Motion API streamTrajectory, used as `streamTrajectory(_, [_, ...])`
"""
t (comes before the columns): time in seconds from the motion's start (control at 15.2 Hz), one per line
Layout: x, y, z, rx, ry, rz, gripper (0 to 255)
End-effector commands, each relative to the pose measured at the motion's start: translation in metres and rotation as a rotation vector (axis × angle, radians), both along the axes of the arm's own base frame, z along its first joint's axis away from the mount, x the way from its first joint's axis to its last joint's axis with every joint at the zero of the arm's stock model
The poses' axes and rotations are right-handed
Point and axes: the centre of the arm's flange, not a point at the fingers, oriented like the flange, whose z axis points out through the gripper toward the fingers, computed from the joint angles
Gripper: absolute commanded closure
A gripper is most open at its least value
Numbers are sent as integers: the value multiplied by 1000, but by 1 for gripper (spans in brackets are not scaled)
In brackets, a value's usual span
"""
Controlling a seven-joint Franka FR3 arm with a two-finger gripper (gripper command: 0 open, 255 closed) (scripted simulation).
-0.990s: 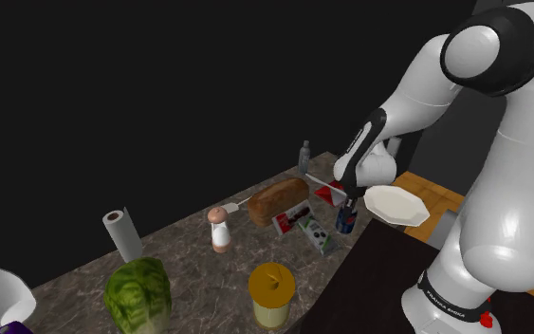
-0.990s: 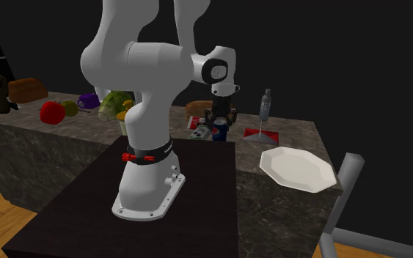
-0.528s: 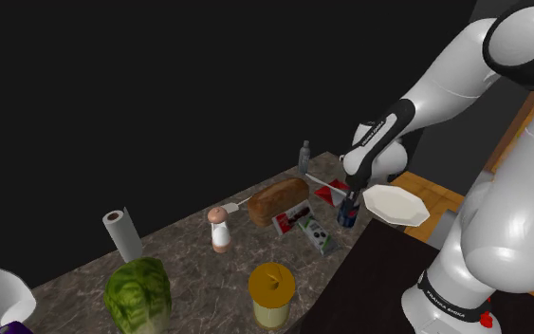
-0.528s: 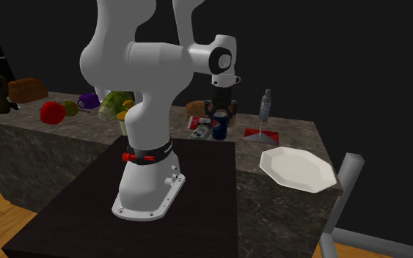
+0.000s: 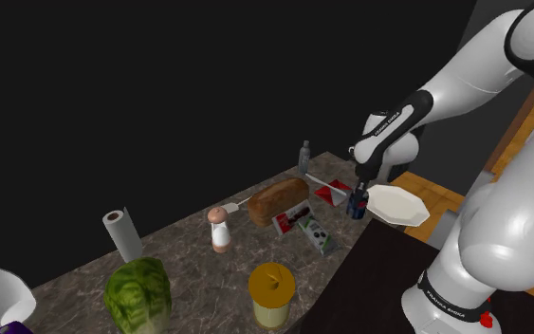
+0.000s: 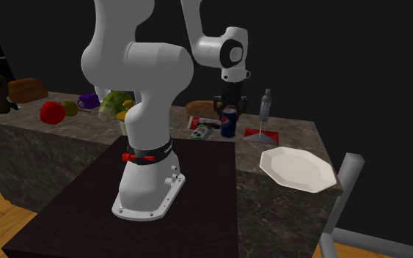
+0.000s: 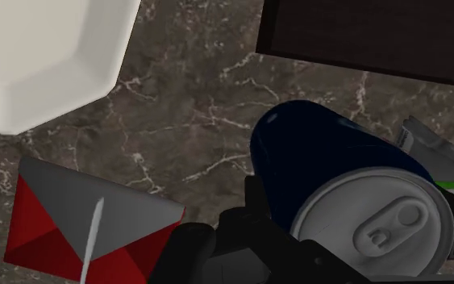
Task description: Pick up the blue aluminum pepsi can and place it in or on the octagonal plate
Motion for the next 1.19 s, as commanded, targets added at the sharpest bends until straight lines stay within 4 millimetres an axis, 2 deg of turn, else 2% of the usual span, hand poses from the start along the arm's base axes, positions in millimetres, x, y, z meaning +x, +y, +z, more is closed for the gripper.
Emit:
streamTrajectory(0.0, [-9, -24, 2, 0, 0, 2, 255])
streamTrajectory(1.12, [-82, -235, 18, 0, 0, 2, 255])
